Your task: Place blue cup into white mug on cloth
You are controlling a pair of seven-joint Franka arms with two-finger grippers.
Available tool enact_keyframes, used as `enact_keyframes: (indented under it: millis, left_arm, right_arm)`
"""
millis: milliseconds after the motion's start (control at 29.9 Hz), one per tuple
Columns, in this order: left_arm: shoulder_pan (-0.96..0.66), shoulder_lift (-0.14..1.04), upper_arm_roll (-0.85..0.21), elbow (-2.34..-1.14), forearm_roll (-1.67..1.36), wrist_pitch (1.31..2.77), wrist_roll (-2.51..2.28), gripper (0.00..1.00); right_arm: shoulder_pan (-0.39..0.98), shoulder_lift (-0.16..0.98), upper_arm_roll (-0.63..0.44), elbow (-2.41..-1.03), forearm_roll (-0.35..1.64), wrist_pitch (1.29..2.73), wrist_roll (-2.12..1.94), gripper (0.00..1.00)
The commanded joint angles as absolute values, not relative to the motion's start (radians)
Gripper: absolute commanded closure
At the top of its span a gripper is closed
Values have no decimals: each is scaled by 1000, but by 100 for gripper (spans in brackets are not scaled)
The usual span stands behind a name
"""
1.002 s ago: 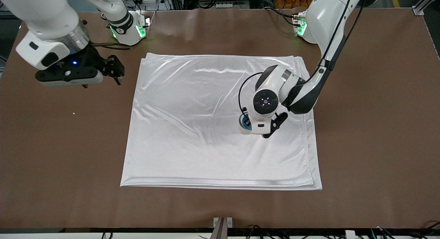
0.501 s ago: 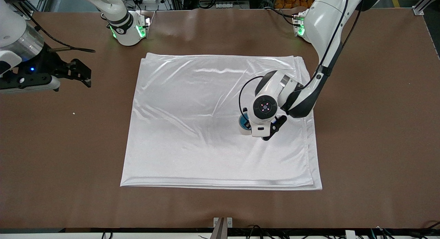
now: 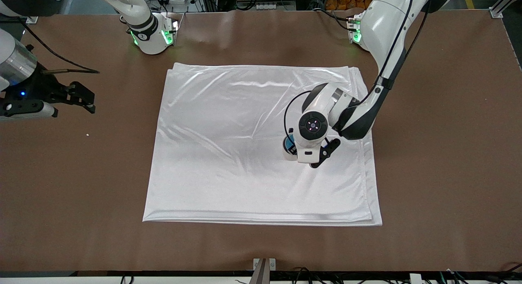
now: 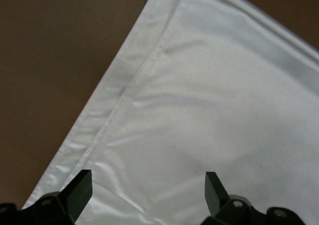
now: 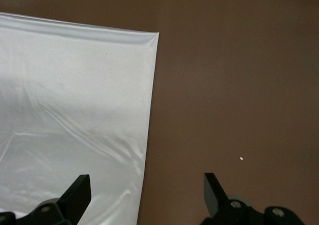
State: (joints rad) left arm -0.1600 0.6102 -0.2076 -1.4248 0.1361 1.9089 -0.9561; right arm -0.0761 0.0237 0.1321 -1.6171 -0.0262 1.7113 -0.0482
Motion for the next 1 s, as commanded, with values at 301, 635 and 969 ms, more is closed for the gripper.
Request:
enact_keyframes:
  millis: [301, 635, 969]
  left_arm:
    - [31, 474, -248, -1465, 160, 1890, -571, 0]
    - [74, 318, -126, -1537, 100, 1881, -91, 0]
    - [41, 203, -28, -1585, 28, 1844, 8, 0]
  right_arm:
    - [-97, -34, 127, -1661, -8, 1723, -72, 0]
    - [-14, -63, 43, -1674, -8, 1717, -74, 0]
    - [29, -67, 0, -1667, -8, 1713, -78, 0]
